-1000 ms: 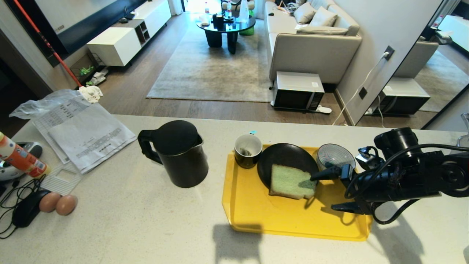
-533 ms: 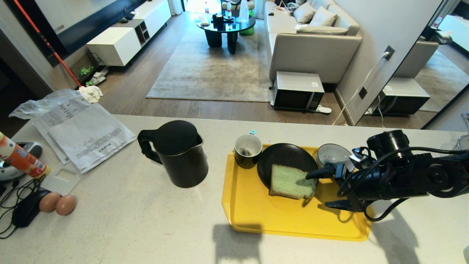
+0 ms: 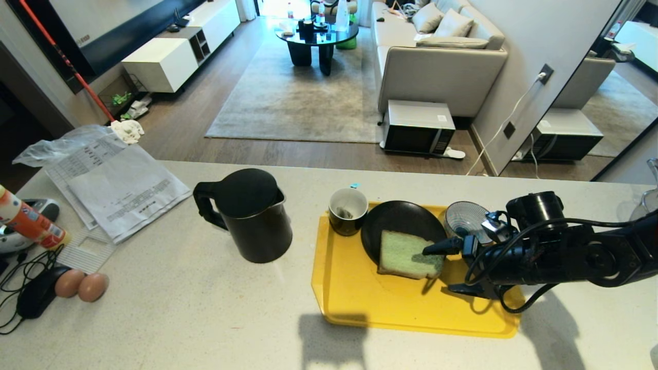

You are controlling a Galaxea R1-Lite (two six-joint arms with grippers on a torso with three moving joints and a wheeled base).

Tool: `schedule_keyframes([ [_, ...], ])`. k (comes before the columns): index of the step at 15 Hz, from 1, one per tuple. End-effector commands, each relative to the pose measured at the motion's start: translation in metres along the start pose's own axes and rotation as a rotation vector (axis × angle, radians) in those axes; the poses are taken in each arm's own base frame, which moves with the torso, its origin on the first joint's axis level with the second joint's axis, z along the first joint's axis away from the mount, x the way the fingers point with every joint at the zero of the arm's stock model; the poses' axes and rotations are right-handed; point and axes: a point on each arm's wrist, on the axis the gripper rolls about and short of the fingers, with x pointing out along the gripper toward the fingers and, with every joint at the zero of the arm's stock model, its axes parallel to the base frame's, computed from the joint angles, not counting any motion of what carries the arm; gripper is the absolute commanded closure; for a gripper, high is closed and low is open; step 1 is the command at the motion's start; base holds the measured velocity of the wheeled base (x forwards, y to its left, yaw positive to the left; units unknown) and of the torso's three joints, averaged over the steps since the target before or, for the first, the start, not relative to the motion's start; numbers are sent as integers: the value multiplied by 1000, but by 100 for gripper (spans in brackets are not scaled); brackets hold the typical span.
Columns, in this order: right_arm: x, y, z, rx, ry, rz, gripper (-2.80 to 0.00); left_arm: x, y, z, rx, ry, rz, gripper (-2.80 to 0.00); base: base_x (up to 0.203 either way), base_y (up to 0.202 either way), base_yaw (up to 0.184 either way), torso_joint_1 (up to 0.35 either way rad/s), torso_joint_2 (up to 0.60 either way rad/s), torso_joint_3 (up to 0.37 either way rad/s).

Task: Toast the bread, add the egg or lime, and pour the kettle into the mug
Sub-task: Pick up the bread slice

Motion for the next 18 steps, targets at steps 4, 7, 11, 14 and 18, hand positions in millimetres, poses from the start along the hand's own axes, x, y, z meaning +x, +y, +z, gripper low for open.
schedule_keyframes([
  [4,7,-5,1,-21,0,-26,-280,1,0,-5,0,14,-1,0,0,0,0,0,0,0],
  [7,11,-9,2,-38,-11,-55,-280,1,0,-5,0,14,-1,0,0,0,0,0,0,0],
  [11,14,0,3,-63,-16,-39,-280,1,0,-5,0,14,-1,0,0,0,0,0,0,0],
  [14,19,5,5,-78,-23,-39,-280,1,0,-5,0,14,-1,0,0,0,0,0,0,0],
  [18,23,7,9,-86,-44,-51,-280,1,0,-5,0,14,-1,0,0,0,0,0,0,0],
])
